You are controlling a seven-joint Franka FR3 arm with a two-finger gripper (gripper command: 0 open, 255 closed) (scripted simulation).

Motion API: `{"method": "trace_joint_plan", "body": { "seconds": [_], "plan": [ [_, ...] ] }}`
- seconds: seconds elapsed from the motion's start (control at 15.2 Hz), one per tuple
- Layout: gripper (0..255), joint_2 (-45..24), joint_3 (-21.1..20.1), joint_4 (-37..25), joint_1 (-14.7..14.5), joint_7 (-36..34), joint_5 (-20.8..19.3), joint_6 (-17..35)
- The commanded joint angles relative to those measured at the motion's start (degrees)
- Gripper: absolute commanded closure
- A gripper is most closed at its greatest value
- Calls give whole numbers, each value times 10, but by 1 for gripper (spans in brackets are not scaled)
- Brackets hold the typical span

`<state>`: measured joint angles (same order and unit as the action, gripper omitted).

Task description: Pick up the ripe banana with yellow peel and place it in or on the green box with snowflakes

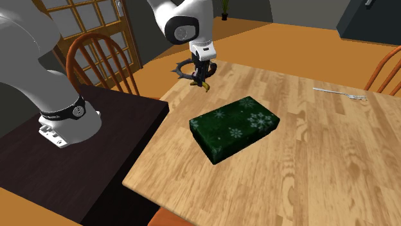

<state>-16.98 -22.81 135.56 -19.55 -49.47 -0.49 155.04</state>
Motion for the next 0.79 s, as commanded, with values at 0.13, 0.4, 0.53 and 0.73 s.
{"method": "trace_joint_plan", "body": {
  "seconds": [0.13, 0.4, 0.53, 0.73],
  "plan": [
    [255, 29, -12, -1, 8, 10, 18, -29],
    [255, 59, -21, -2, 15, 20, 36, -58],
    [255, 73, -24, -4, 18, 25, 45, -73],
    [255, 94, -28, -8, 21, 31, 57, -96]
  ]
}}
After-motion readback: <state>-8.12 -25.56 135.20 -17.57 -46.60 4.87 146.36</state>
